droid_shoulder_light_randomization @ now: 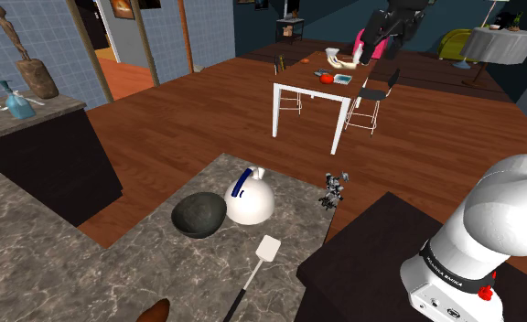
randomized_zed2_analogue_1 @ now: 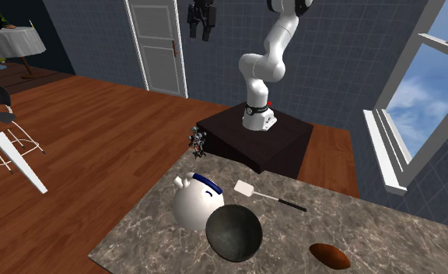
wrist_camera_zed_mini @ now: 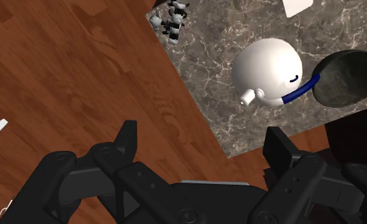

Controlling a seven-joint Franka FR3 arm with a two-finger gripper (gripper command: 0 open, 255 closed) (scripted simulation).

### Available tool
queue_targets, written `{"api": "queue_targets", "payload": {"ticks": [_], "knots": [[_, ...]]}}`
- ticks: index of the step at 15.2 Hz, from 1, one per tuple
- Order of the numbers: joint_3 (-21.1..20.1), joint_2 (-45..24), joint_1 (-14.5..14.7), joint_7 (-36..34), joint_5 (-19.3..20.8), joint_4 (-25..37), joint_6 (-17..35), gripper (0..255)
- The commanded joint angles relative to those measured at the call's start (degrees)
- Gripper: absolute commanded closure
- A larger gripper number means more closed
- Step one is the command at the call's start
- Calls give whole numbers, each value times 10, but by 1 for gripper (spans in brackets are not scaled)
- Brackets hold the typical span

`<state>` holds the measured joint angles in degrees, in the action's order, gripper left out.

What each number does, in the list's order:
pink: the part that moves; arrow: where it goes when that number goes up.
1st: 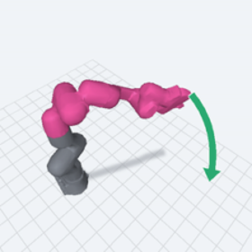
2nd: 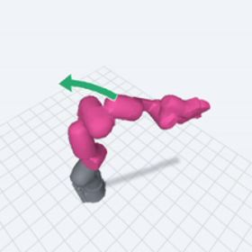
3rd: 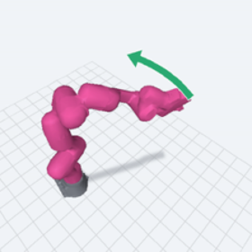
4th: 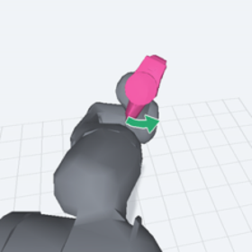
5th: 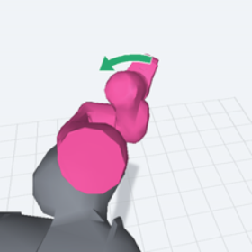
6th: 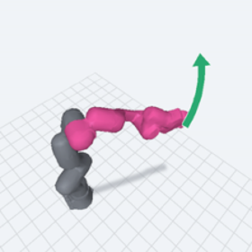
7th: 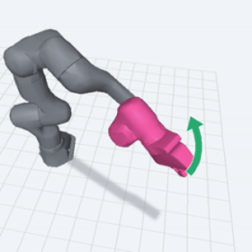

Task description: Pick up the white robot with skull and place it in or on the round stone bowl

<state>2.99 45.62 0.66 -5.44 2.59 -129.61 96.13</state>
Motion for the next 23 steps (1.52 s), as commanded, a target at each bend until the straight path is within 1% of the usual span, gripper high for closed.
{"api": "queue_targets", "payload": {"ticks": [1, 7, 12, 17, 23], "knots": [[0, 0, 0, 0, 0, 0, 0, 0], [8, -33, 2, 13, 9, -84, 83, 0], [16, -78, 2, 23, 16, -141, 157, 0], [23, -140, 2, 32, 25, -185, 236, 0], [32, -240, 2, 42, 35, -219, 336, 0]]}}
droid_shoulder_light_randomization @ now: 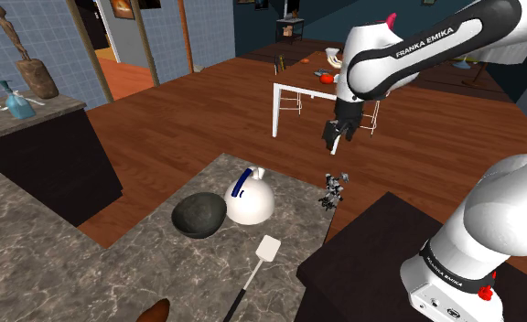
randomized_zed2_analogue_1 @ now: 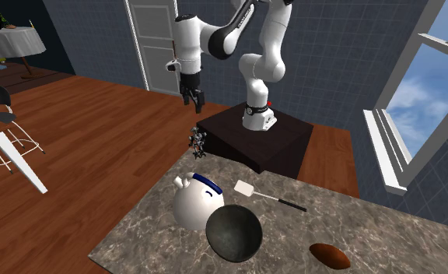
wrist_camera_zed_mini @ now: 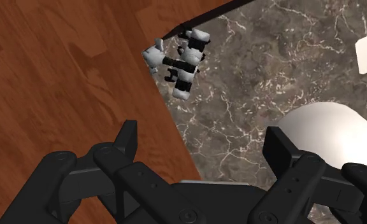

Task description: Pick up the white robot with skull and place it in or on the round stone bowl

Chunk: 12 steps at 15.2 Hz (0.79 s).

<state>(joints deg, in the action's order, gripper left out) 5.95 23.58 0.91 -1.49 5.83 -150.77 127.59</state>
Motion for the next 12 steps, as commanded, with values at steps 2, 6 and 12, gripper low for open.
{"api": "queue_targets", "payload": {"ticks": [2, 6, 12], "knots": [[5, -58, -1, 6, 5, -13, 56, 0], [10, -143, -2, 12, 11, -18, 123, 0], [13, -239, -4, 18, 14, -15, 197, 0]]}}
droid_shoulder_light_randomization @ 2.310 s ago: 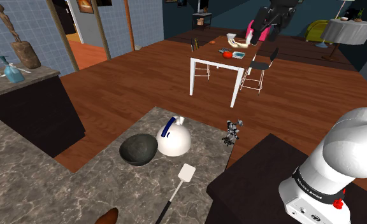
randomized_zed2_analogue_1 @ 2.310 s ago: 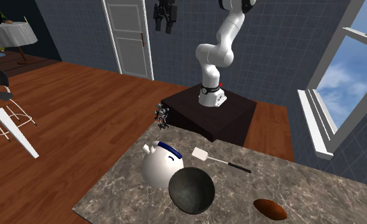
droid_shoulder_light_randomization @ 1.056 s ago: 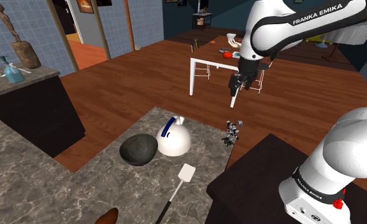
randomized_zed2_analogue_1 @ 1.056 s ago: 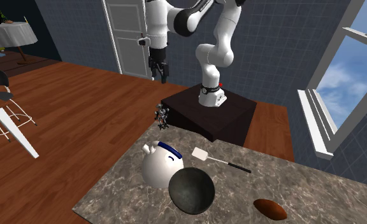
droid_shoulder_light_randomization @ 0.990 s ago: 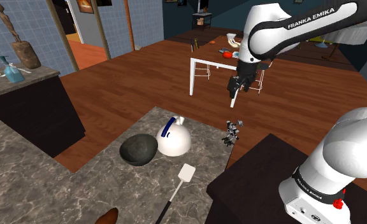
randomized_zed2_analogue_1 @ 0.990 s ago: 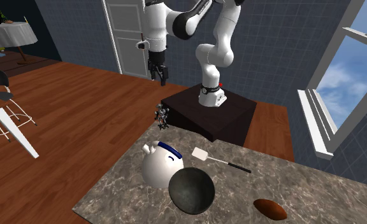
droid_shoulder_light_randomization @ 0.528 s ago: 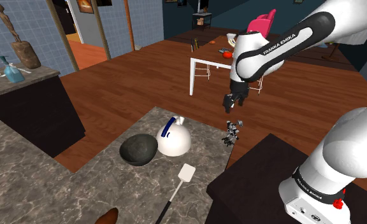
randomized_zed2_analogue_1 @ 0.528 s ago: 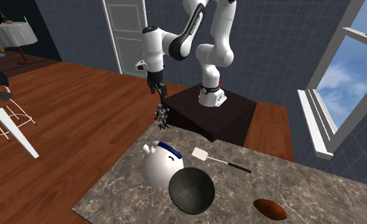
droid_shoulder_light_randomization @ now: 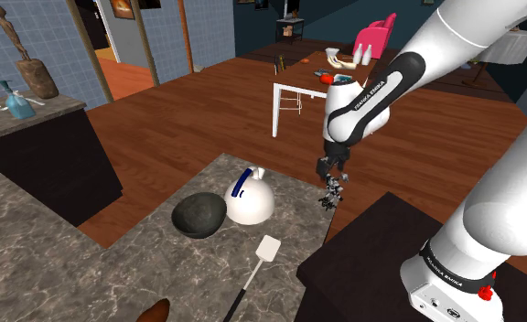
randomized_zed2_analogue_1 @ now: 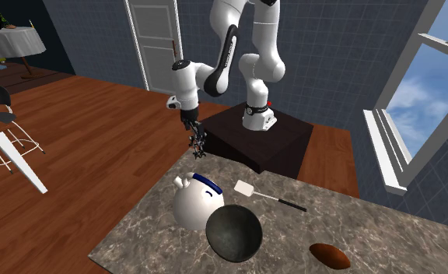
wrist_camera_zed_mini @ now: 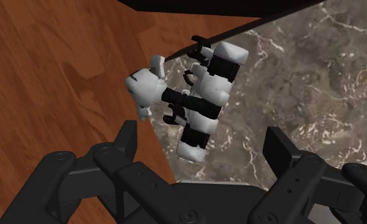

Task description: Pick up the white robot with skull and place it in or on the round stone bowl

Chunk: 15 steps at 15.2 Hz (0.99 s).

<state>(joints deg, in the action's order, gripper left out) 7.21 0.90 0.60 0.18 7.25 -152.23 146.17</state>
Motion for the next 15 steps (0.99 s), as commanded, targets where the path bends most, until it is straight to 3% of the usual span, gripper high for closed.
{"api": "queue_targets", "payload": {"ticks": [1, 6, 13, 14, 15], "knots": [[1, -20, -1, 1, 0, -2, 21, 0], [2, -59, -3, 2, 0, -5, 64, 0], [2, -59, -3, 2, 0, -5, 63, 0], [2, -59, -3, 2, 0, -5, 63, 255], [2, -59, -3, 2, 0, -5, 63, 255]]}}
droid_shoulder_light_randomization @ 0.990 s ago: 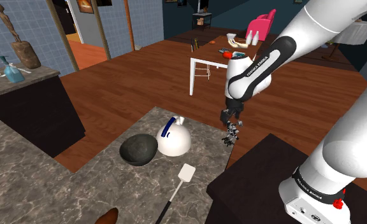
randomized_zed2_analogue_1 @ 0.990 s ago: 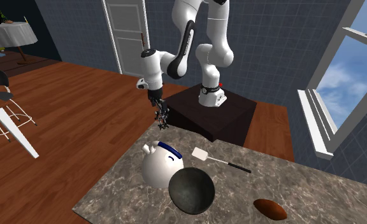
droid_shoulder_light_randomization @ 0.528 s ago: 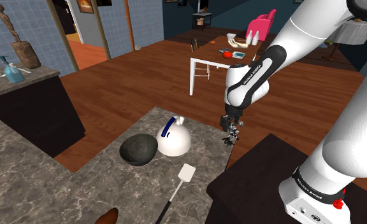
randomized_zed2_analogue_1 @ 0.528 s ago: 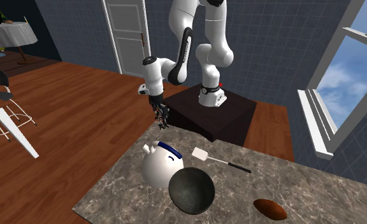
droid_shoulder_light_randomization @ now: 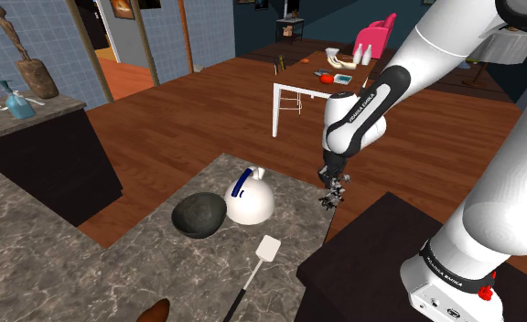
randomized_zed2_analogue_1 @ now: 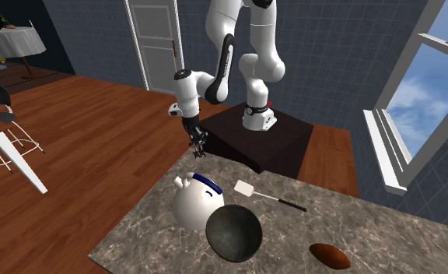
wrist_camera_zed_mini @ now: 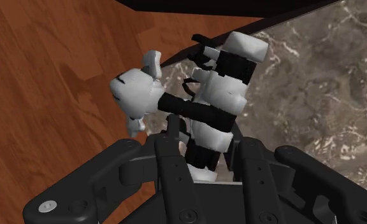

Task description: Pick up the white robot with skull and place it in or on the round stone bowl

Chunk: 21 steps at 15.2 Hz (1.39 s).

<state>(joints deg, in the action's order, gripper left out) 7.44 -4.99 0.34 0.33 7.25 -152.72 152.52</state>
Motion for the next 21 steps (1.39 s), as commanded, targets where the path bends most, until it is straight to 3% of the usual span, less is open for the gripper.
{"api": "queue_targets", "payload": {"ticks": [1, 8, 21], "knots": [[0, 0, 0, 0, 0, 0, 0, 255], [0, 0, 0, 0, 0, 0, 0, 255], [-1, 114, 1, 3, 3, 6, -121, 255]]}}
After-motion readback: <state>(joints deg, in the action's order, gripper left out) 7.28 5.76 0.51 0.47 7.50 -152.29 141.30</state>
